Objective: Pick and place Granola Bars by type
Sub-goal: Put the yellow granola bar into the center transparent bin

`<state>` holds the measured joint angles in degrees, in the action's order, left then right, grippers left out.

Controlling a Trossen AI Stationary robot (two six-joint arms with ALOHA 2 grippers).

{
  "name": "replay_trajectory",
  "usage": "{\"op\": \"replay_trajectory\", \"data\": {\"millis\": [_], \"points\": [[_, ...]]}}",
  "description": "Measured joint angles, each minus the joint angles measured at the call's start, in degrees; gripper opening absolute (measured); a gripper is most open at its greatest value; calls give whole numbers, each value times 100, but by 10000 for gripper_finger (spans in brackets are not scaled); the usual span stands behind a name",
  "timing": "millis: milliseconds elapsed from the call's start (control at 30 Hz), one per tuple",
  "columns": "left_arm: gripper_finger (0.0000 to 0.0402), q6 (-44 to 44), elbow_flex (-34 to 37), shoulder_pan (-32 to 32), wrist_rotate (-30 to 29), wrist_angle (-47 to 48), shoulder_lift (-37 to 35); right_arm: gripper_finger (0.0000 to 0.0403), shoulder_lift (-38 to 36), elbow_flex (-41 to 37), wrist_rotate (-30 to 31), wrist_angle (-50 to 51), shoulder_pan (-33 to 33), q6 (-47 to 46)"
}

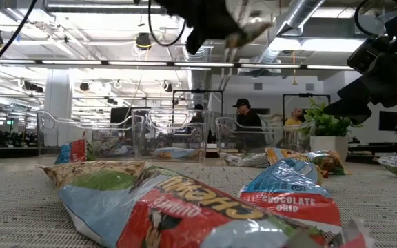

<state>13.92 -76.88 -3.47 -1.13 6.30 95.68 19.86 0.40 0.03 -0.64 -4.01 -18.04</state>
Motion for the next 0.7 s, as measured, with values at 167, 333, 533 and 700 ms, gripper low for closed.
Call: {"op": "replay_trajectory", "data": {"millis": [167,333,533,700], "points": [[35,-191,0,-927,-366,249,0,249,0,0,0,0,0,1],[35,-115,2,-1663,-498,595,0,249,1,0,0,0,-2,0],[35,-82,4,-2055,-494,687,0,249,1,0,0,0,-2,0],[35,-61,4,-2180,-491,962,0,249,0,0,0,0,-1,0]]}}
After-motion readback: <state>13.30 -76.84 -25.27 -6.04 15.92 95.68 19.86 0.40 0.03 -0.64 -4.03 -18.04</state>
